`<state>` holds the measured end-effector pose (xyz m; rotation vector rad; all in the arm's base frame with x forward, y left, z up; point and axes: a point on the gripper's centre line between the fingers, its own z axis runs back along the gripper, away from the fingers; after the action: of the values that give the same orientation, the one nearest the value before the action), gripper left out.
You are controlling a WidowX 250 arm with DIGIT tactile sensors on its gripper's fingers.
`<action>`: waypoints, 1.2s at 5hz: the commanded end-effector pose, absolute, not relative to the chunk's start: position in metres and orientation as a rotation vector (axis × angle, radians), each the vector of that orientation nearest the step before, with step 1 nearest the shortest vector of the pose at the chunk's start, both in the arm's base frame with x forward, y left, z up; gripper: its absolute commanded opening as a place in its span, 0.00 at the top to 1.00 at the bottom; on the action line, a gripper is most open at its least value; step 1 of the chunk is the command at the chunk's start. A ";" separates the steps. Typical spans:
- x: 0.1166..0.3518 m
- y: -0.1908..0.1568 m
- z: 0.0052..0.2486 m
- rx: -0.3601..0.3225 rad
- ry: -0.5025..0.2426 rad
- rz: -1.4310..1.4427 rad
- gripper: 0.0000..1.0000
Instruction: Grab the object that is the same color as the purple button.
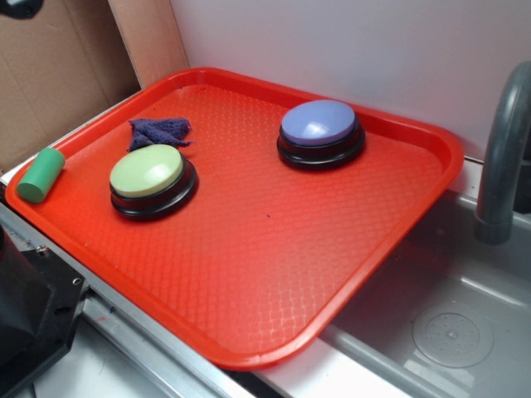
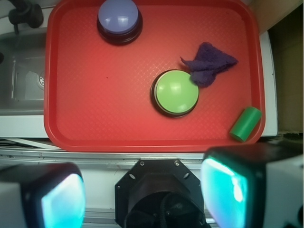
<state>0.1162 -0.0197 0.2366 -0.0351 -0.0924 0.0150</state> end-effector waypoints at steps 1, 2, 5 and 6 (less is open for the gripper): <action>0.116 -0.020 0.237 -0.035 -0.092 0.015 0.00; 0.127 -0.004 0.227 -0.030 -0.115 0.182 0.00; 0.168 0.075 0.161 0.023 -0.172 0.833 0.00; 0.180 0.094 0.135 0.034 -0.270 0.991 0.00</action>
<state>0.1853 0.0858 0.1277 0.0319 -0.2327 0.9680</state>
